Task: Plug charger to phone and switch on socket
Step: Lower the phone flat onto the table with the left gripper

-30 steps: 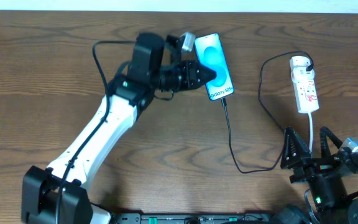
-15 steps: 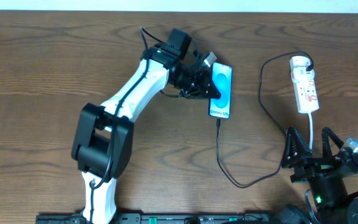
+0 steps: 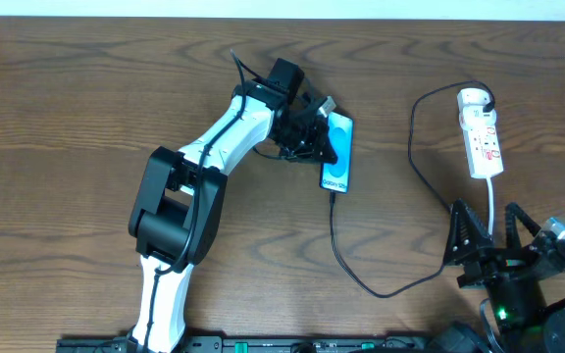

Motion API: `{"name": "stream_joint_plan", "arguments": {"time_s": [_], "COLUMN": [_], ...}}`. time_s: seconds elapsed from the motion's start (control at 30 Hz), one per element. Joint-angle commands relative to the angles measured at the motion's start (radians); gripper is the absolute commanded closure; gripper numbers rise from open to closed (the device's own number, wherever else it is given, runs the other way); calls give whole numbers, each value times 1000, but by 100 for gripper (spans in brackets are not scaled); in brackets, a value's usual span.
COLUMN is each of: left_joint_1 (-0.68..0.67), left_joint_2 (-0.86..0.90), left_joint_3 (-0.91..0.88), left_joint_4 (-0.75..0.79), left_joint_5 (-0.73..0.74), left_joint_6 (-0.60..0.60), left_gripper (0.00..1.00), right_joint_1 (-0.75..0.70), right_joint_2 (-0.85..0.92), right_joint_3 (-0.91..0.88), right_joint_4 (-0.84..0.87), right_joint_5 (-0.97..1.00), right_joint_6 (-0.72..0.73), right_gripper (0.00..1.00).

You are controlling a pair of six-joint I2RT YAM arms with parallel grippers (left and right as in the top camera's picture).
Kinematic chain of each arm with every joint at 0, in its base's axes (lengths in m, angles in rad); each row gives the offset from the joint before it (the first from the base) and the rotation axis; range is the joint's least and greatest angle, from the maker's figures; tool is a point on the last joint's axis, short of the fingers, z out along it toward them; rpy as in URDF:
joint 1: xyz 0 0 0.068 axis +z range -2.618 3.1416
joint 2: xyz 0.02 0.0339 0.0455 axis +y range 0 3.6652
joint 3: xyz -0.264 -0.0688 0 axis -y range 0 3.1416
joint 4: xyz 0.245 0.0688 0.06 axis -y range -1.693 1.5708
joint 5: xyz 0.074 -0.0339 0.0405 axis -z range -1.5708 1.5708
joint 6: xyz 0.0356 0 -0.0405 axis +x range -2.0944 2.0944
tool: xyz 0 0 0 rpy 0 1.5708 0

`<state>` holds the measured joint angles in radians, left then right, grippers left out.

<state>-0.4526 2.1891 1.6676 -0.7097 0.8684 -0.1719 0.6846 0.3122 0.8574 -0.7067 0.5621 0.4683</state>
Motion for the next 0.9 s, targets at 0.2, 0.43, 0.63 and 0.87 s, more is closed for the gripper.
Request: {"name": "stream_joint_plan", "arguments": {"time_s": [0.2,0.43,0.63,0.87], "left_joint_1": [-2,-3,-2,-2], "left_joint_2": [0,27,128,134], "left_joint_3": [-30,-35,-35,-35], "left_joint_4": [63,64,63,64], "left_joint_5": [-69,63,119,105], "left_joint_6": [-6,-5,-32,-32], "left_gripper": [93,93,93,92], "right_joint_1": [-8,-8,-8,-8], "right_joint_2": [116,208,236,236], "right_joint_3": [3,3,3,3], "right_joint_4": [7,17,18,18], "right_joint_5": [3,3,4,4], "right_joint_6": [86,86,104,103], "right_gripper": [17,16,16,15]}}
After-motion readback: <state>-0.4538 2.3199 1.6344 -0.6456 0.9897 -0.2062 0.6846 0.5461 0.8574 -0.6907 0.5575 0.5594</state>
